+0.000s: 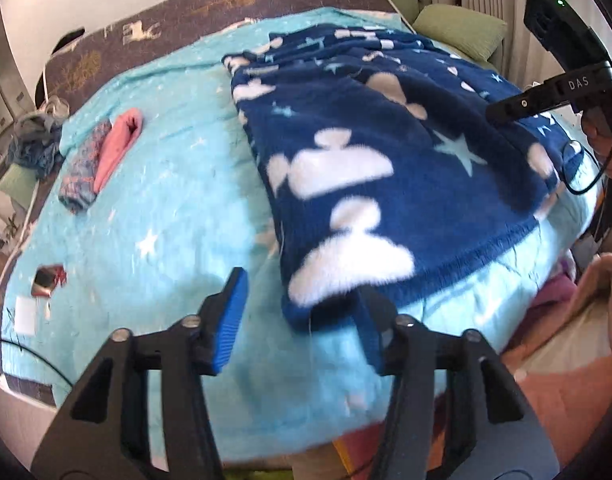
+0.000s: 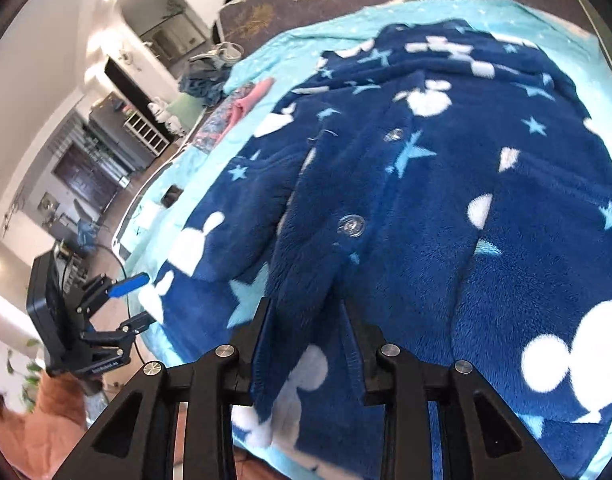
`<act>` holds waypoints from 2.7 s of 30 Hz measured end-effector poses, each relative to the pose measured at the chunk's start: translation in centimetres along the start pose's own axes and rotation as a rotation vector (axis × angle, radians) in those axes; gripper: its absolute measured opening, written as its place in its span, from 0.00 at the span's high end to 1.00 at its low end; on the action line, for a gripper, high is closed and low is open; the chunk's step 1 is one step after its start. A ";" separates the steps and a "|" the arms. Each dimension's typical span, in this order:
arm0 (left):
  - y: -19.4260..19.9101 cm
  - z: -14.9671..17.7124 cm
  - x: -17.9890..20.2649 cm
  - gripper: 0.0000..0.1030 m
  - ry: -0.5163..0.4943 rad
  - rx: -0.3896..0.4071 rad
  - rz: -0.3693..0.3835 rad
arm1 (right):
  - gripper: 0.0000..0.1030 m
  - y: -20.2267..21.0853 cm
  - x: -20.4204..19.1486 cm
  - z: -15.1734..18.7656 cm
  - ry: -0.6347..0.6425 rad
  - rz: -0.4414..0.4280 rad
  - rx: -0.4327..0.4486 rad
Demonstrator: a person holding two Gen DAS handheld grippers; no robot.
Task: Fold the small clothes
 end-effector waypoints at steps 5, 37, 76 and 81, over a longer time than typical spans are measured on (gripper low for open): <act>0.1 -1.4 -0.1 0.92 0.076 0.055 0.024 | 0.61 -0.3 0.6 -0.2 -0.061 -0.010 0.001; -3.4 -0.4 -3.9 0.33 0.302 -0.085 0.118 | 0.44 14.4 13.5 3.7 -0.377 0.245 0.260; -2.3 0.6 0.7 0.29 0.238 -0.169 0.204 | 0.66 11.4 11.9 6.8 -0.367 -0.046 0.157; -2.1 0.4 0.6 0.62 0.256 -0.165 0.219 | 0.80 11.5 12.4 6.8 -0.426 -0.073 0.180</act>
Point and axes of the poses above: each gripper's, at about its wrist camera, not at the fingertips, and y roughly against the way its jaws point, x to its right, z to its underside, the point moved 9 cm from there along -y, roughly the way its jaws point, and after that the axes turned 12 degrees about -z, right-handed, at the moved point
